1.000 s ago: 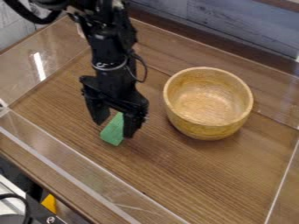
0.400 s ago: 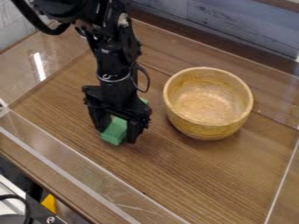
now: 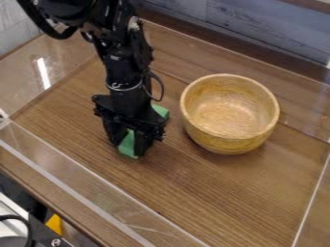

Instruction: Put the green block in the brown bowl

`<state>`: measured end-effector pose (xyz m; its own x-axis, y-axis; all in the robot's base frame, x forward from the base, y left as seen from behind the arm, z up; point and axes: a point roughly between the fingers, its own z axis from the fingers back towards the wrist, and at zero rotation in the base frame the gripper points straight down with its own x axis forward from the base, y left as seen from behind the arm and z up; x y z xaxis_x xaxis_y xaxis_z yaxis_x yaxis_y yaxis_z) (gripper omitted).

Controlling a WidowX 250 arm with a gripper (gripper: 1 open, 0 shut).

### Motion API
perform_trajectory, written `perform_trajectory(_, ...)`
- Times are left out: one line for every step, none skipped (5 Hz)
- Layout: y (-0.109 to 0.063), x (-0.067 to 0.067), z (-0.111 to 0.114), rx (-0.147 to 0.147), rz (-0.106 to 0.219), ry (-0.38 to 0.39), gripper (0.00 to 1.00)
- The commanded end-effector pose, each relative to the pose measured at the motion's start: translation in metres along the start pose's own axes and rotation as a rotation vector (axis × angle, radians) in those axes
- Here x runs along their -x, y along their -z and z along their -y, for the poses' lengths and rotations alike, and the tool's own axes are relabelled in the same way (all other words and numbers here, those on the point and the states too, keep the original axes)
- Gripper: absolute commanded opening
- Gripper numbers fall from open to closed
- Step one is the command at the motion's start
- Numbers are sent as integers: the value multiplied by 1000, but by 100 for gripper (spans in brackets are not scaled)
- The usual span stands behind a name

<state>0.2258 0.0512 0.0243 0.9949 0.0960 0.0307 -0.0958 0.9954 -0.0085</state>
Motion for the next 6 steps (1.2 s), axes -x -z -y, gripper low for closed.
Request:
perform_trajectory(4, 6, -11, -5, 7, 1, 100)
perform_trajectory(2, 2, -14, -2, -2, 30, 100)
perform_trajectory(-12, 0, -14, 2, -7, 13, 0)
perform_trajectory(-35, -3, -12, 18, -9, -6, 0)
perform_trajectory(-70, -15, 5, 52, 23, 15, 0)
perform_trajectory(-88, -26, 37, 86, 32, 71, 0)
